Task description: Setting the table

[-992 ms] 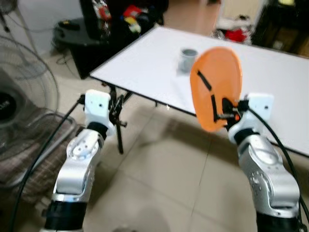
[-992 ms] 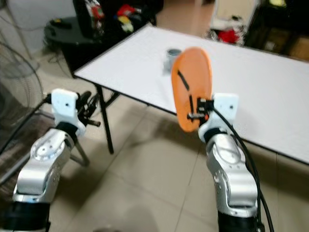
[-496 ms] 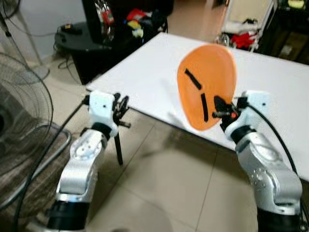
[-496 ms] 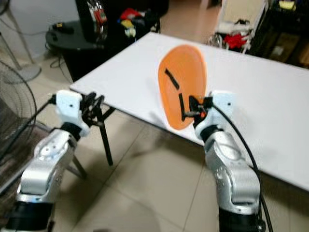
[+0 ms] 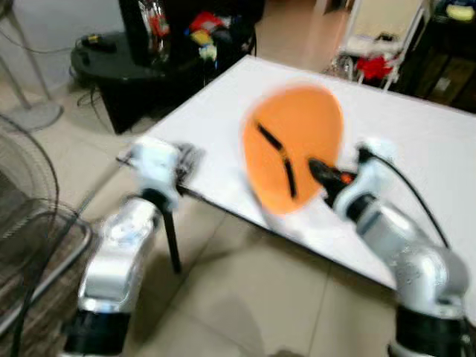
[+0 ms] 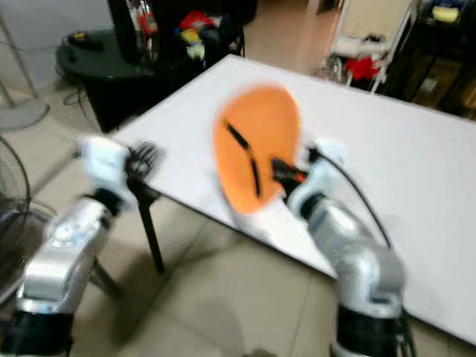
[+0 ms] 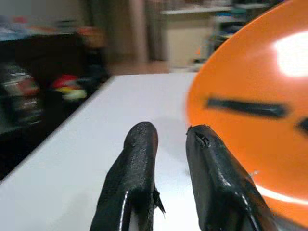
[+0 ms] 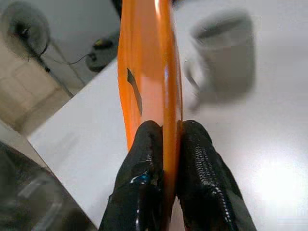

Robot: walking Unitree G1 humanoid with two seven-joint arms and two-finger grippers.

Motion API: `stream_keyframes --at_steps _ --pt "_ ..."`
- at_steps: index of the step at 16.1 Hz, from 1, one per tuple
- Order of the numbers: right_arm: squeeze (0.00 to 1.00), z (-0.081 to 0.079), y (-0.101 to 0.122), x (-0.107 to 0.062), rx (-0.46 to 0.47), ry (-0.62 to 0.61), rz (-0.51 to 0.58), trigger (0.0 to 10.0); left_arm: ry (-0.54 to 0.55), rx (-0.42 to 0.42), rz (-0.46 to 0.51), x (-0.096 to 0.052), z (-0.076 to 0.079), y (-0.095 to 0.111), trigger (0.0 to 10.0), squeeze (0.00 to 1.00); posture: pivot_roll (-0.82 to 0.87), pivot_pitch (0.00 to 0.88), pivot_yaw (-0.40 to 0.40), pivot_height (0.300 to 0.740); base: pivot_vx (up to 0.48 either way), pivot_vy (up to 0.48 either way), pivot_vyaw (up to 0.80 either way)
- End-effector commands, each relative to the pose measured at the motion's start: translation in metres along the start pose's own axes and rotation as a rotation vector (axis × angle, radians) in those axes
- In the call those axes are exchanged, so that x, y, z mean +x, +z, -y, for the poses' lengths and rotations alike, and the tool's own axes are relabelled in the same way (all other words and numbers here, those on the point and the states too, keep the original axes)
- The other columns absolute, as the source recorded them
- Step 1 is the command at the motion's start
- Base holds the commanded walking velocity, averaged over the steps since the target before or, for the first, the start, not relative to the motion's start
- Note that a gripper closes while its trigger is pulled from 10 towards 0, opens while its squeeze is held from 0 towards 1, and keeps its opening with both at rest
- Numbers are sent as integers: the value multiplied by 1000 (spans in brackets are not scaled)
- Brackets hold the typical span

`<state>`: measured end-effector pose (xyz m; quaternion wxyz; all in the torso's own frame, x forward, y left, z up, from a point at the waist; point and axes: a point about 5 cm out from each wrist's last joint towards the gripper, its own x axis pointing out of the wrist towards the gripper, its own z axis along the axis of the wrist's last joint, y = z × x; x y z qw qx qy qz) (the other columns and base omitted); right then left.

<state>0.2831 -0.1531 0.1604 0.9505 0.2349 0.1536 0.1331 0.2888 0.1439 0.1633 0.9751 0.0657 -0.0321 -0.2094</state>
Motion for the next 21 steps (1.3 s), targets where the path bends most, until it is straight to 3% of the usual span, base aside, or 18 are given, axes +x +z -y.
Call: stream_keyframes --at_steps 1,7,9,14,16,21 --pt "0 -11 8 2 109 88 12 10000 -25 18 -15 -7 -10 2 10000 0 41 0 -24 740 0 0 0" --pt "0 18 1 6 397 -7 -157 10000 -277 74 -79 -10 -5 8 10000 0 31 0 -10 740 0 0 0" --pt "0 25 -1 13 536 -45 -153 10000 -329 64 -88 -12 0 9 10000 0 21 0 6 740 0 0 0" --pt "0 42 -5 32 727 -131 -191 10000 -447 49 -131 -18 9 8 10000 0 26 0 19 740 0 0 0" --pt "0 47 -4 39 756 -154 -174 10000 -458 34 -137 -19 10 8 10000 0 31 0 25 740 0 0 0" --pt "0 55 -5 54 723 -209 -142 10000 -497 11 -149 -19 19 6 10000 0 36 0 33 740 0 0 0"
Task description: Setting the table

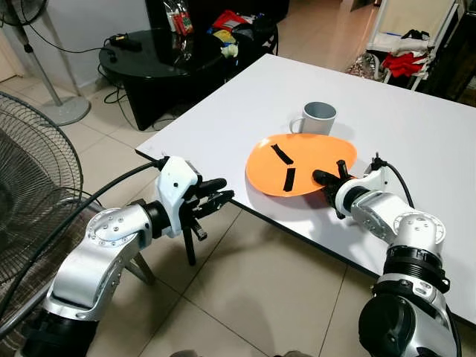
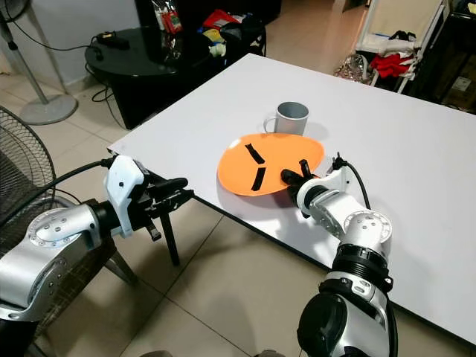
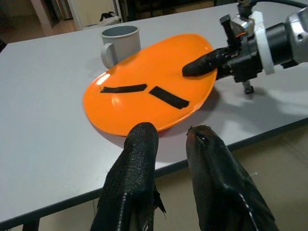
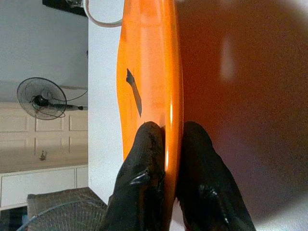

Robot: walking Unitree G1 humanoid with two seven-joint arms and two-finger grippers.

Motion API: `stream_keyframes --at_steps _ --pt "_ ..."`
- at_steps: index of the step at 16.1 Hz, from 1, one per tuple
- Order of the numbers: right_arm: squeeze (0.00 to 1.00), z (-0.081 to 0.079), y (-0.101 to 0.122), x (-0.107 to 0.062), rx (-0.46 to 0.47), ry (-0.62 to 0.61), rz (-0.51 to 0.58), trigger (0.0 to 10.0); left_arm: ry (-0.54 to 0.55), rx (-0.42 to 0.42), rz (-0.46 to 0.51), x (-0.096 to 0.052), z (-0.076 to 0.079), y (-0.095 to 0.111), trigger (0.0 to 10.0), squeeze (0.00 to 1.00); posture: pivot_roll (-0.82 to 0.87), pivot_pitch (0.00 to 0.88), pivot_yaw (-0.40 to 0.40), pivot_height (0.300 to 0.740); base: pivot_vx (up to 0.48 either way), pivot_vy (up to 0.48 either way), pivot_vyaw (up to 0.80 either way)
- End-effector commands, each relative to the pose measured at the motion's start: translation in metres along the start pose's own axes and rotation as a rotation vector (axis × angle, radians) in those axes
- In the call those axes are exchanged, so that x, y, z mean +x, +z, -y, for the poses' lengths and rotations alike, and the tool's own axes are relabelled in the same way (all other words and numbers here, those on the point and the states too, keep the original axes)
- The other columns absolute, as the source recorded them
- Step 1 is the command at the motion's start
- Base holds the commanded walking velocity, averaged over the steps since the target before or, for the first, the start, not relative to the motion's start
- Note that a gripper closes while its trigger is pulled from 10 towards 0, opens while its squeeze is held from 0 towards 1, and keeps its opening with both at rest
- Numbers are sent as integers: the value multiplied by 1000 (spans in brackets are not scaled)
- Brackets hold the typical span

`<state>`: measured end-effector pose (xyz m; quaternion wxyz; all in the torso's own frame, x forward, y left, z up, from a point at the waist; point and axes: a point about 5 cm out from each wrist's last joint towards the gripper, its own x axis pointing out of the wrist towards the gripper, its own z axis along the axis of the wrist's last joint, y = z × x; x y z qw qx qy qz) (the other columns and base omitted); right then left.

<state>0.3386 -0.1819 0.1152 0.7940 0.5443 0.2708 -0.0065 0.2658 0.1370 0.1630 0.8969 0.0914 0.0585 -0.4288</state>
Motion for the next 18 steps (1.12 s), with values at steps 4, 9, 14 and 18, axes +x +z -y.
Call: stream_keyframes --at_steps 4,9,14,18 --pt "545 5 -6 4 -30 -31 -39 10000 -31 6 -4 0 6 2 10000 0 39 0 29 740 0 0 0" --pt "1000 26 -10 -3 -21 -79 -43 10000 -34 3 -3 2 8 3 10000 0 32 0 34 740 0 0 0" --pt "1000 40 4 -22 -66 -129 18 10000 -36 6 1 4 10 2 10000 0 22 0 40 740 0 0 0" --pt "1000 45 17 -32 -90 -150 66 10000 -34 6 2 6 11 2 10000 0 14 0 45 740 0 0 0"
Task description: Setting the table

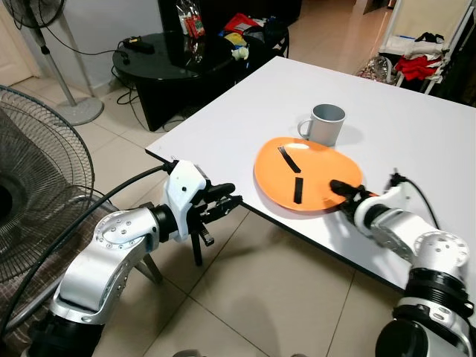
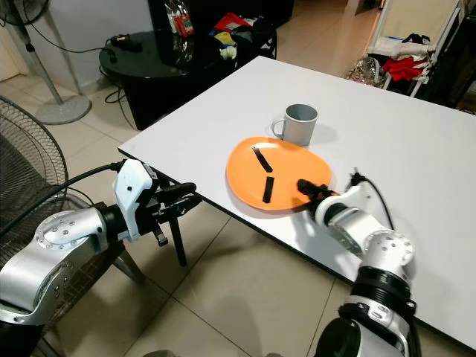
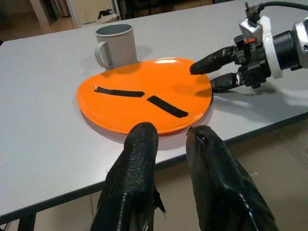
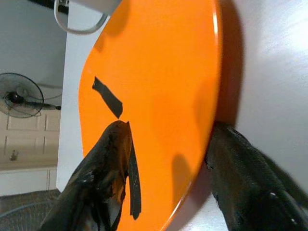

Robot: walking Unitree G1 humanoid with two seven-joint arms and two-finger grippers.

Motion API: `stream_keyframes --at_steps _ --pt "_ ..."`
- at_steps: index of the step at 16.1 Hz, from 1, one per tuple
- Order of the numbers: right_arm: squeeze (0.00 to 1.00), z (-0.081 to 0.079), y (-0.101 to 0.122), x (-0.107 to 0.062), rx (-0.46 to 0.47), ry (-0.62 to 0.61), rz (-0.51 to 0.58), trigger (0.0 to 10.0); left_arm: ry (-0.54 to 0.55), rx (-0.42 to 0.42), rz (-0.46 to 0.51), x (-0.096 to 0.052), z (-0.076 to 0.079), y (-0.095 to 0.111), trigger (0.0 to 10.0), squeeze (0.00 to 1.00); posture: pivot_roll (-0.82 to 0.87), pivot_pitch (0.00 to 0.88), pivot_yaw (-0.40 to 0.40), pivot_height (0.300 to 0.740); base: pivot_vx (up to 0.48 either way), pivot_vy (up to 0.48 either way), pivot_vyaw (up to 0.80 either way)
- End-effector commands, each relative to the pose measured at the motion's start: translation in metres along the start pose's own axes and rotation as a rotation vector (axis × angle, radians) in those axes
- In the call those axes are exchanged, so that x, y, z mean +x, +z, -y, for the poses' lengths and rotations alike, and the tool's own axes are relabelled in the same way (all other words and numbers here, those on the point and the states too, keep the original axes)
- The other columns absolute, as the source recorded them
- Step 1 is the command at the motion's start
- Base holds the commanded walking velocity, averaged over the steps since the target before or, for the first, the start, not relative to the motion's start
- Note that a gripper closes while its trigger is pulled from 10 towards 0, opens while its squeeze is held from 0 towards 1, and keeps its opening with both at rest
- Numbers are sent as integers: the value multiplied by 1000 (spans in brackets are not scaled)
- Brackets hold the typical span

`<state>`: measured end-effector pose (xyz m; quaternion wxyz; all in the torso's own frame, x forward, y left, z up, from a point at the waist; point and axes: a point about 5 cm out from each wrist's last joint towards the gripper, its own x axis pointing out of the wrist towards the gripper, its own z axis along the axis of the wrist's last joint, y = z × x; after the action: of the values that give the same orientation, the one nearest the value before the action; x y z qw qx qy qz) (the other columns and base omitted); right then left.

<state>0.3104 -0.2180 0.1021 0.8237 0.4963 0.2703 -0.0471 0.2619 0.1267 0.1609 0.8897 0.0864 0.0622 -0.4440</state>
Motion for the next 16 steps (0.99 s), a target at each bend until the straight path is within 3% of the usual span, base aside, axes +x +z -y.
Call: stream_keyframes --at_steps 1,7,9,10,11,12,13,14,16 --pt "1000 11 3 -5 -16 -63 11 10000 2 15 2 0 1 2 10000 0 15 0 45 740 0 0 0" --pt "1000 16 22 -47 -242 -104 81 10000 63 -11 11 -9 1 -2 10000 0 14 0 36 740 0 0 0" --pt "1000 10 29 -68 -428 -110 143 10000 185 -31 55 -13 -6 1 10000 0 13 0 36 740 0 0 0" --pt "1000 -1 30 -79 -568 -89 204 10000 318 -40 78 -16 -14 2 10000 0 12 0 37 740 0 0 0" --pt "1000 -21 24 -89 -768 -44 283 10000 450 -33 100 -22 -19 3 10000 0 14 0 39 740 0 0 0" --pt "1000 -43 8 -97 -891 33 350 10000 530 -18 109 -26 -18 5 10000 0 15 0 41 740 0 0 0" --pt "1000 -46 5 -97 -899 44 365 10000 538 -19 111 -27 -17 6 10000 0 15 0 41 740 0 0 0" --pt "1000 -59 -15 -99 -930 121 399 10000 593 -17 112 -31 -15 7 10000 0 22 0 38 740 0 0 0" --pt "1000 -69 -30 -94 -909 215 424 10000 646 -6 110 -31 -17 7 10000 0 23 0 42 740 0 0 0"
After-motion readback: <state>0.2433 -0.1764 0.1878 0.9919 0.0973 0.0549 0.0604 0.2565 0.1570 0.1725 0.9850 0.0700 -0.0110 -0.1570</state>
